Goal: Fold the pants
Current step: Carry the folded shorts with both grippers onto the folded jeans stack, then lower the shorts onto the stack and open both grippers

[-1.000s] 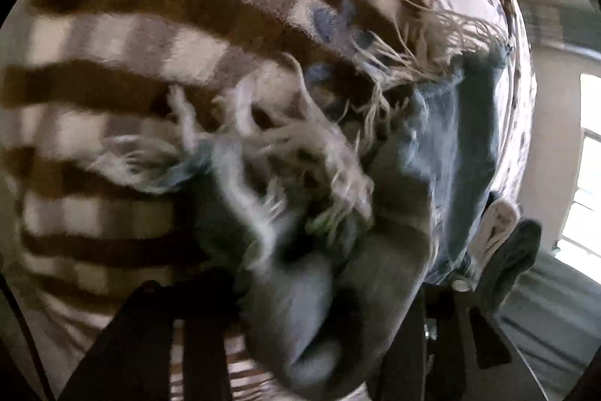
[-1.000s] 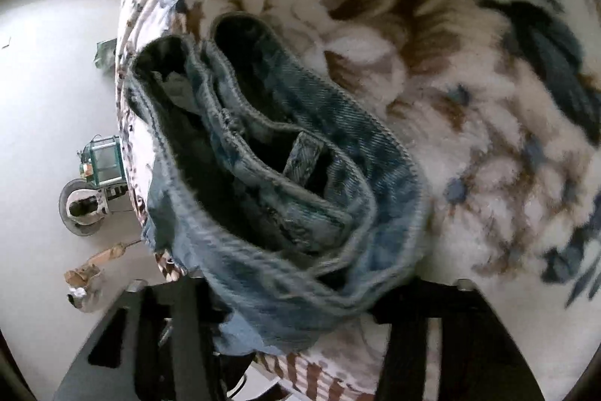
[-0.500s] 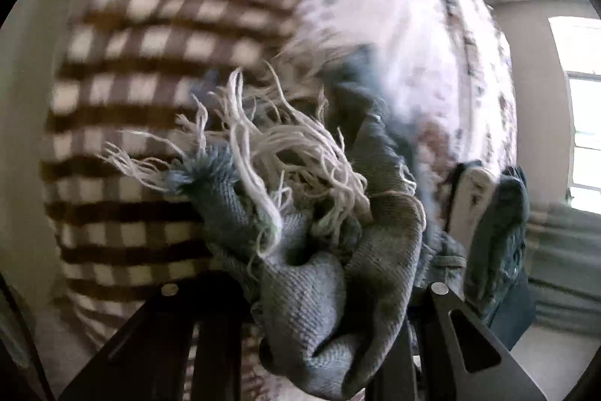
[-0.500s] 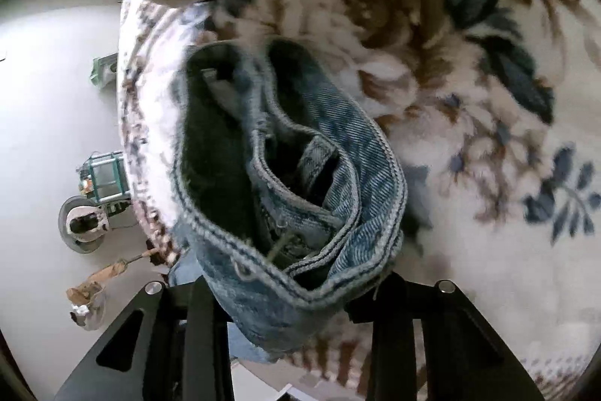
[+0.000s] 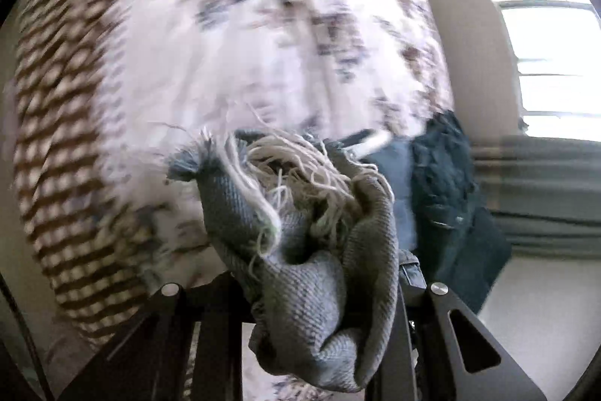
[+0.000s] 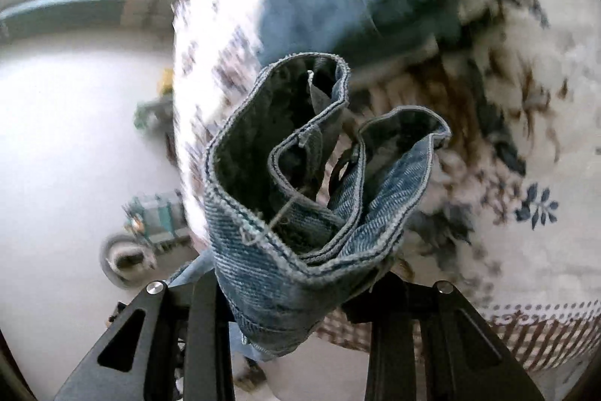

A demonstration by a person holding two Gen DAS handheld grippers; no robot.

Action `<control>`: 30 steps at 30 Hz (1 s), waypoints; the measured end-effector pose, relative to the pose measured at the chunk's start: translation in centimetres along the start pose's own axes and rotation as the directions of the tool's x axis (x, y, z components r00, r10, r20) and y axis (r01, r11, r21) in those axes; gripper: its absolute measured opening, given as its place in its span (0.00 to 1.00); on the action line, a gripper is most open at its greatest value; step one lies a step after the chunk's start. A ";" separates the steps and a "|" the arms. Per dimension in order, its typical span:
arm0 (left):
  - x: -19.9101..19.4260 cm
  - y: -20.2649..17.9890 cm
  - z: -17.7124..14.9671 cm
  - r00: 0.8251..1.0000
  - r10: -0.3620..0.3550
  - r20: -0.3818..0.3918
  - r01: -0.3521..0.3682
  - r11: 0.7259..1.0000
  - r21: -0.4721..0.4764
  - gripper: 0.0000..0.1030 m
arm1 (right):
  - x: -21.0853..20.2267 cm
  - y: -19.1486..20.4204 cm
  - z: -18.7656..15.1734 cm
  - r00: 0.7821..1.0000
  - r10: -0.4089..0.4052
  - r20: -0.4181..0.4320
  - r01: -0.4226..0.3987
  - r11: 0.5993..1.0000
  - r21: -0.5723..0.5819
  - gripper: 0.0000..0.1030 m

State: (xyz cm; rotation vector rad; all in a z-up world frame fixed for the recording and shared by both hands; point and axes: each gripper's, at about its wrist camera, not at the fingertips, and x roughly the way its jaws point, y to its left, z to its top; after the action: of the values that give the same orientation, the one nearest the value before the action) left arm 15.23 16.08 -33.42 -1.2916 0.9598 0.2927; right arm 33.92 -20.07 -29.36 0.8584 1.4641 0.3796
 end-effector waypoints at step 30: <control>32.2 -13.0 8.6 0.925 -0.022 -0.380 0.172 0.915 0.366 0.20 | -0.3 -13.7 18.4 0.935 -0.016 0.354 -0.110 0.937 0.332 0.35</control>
State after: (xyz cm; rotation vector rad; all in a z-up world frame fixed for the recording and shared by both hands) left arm 47.03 9.74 -48.62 -1.0309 1.1953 -0.2296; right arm 47.75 -34.29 -40.77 1.1809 1.1897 -0.0076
